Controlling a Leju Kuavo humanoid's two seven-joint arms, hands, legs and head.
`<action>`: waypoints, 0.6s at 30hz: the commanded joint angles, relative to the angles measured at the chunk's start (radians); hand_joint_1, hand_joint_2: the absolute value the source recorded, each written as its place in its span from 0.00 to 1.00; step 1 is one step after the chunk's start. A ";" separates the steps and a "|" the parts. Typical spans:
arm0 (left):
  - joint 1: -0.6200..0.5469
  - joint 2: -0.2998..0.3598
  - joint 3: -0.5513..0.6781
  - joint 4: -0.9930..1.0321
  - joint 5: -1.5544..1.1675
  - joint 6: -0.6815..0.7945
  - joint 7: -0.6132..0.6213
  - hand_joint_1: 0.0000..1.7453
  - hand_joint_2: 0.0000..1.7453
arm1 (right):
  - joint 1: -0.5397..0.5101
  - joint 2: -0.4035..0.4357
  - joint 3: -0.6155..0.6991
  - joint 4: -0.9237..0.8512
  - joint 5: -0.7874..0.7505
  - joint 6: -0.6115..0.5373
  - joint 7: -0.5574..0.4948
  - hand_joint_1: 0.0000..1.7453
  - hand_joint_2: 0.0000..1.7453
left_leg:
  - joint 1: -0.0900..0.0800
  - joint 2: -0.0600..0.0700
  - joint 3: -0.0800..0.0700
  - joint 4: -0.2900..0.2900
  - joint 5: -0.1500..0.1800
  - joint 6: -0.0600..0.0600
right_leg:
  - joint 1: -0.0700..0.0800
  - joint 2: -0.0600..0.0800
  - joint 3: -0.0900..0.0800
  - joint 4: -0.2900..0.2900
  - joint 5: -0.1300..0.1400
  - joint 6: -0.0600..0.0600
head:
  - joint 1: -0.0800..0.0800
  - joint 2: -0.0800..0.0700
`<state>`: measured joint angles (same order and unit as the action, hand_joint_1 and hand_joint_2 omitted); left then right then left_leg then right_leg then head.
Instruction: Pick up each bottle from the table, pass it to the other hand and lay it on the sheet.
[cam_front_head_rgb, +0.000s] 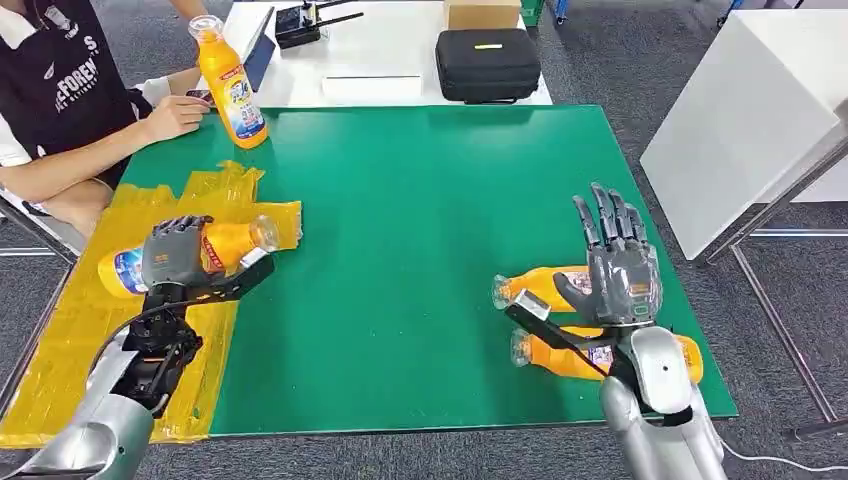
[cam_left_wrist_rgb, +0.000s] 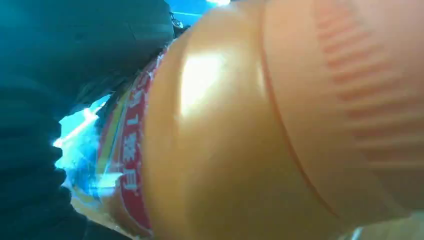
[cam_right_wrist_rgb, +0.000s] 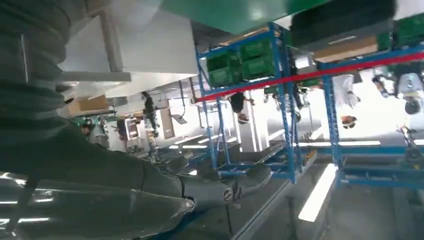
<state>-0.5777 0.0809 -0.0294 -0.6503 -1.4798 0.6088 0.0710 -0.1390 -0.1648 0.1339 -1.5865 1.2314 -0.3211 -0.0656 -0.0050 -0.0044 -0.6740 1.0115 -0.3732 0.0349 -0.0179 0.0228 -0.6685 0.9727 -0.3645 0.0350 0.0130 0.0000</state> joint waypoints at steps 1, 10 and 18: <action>-0.079 0.006 0.000 0.264 -0.054 -0.058 0.079 0.00 1.00 | -0.133 -0.042 -0.022 0.161 0.045 0.119 0.028 0.00 1.00 | 0.001 0.001 0.006 0.000 -0.003 -0.002 | 0.001 -0.001 0.006 0.000 -0.002 -0.002 | 0.000 0.000; -0.057 -0.014 0.063 0.264 0.009 -0.068 0.012 0.00 1.00 | -0.198 -0.083 0.005 0.238 0.087 0.185 0.038 0.00 1.00 | 0.000 0.003 0.011 0.001 -0.005 -0.003 | 0.001 0.000 0.010 0.001 -0.004 -0.002 | 0.000 0.000; -0.061 -0.084 0.196 0.238 0.253 -0.131 -0.243 0.00 1.00 | -0.323 -0.201 0.061 0.449 0.029 0.350 -0.011 0.00 1.00 | 0.000 0.000 0.010 0.001 -0.004 -0.002 | 0.001 -0.003 0.010 0.000 -0.003 -0.001 | -0.001 0.000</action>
<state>-0.6226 0.0660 0.0342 -0.4768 -1.3496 0.5357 -0.0466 -0.3197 -0.2700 0.1263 -1.3990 1.3097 -0.0513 -0.0267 -0.0051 -0.0062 -0.6731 1.0116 -0.3729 0.0352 -0.0179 0.0210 -0.6670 0.9726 -0.3645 0.0351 0.0122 0.0000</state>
